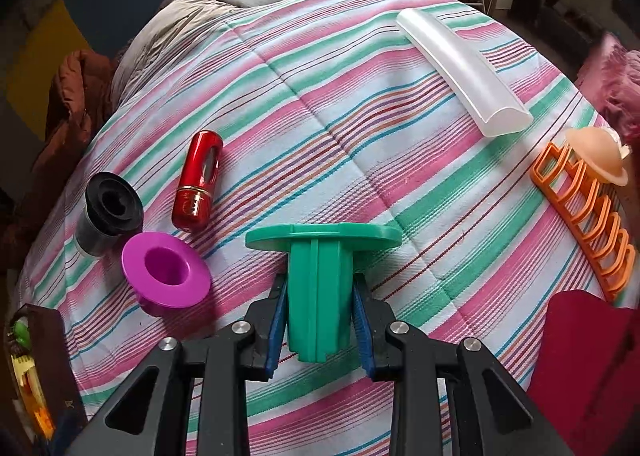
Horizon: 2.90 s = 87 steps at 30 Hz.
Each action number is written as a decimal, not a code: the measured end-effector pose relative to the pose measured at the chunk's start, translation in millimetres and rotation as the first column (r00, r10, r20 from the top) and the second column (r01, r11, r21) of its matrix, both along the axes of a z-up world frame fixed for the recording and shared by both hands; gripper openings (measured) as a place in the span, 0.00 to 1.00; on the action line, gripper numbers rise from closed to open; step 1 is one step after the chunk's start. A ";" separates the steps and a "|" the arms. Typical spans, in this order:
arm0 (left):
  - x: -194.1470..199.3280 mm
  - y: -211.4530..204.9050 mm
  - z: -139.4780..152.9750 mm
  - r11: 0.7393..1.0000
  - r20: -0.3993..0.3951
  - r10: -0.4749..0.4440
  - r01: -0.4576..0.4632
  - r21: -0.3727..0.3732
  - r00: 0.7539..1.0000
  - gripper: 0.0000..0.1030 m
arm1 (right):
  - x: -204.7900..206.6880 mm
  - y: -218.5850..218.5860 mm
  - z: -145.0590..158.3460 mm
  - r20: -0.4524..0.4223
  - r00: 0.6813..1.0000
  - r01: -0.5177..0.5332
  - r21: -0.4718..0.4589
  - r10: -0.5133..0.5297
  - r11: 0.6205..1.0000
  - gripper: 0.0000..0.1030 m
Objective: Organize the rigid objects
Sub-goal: 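Grasp the magenta cup with the left tool while the right tool holds the green toy, then carry the magenta cup into the gold tray and open the left tool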
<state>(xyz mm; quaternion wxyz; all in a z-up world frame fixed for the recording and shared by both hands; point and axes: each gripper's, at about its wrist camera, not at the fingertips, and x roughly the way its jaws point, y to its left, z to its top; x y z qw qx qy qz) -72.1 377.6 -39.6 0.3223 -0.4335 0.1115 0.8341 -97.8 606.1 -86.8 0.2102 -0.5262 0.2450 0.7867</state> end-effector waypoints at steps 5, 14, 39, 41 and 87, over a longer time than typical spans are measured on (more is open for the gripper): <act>-19.9 33.7 -10.6 0.998 -0.060 -0.020 0.017 -0.054 0.998 0.67 | -0.4 -1.8 -1.1 0.000 1.000 -0.004 0.009 0.004 1.000 0.30; -41.9 66.7 -29.8 0.999 -0.057 -0.050 0.049 -0.020 0.997 0.67 | 19.7 10.4 3.2 -0.030 0.998 0.052 -0.028 -0.053 0.998 0.30; -38.0 17.8 -48.4 0.982 0.012 0.040 -0.042 0.182 0.999 0.31 | 5.4 4.4 -1.9 -0.014 0.999 0.032 0.017 -0.031 0.999 0.30; -26.6 8.8 -44.2 0.982 -0.017 0.043 -0.040 0.187 0.999 0.30 | 5.7 4.2 -1.8 -0.014 1.000 0.028 0.023 -0.028 0.999 0.30; 42.8 -307.4 -10.5 0.909 0.049 0.370 -0.373 0.185 0.928 0.31 | -3.6 -15.1 -4.7 0.043 0.998 -0.062 0.158 0.056 0.985 0.30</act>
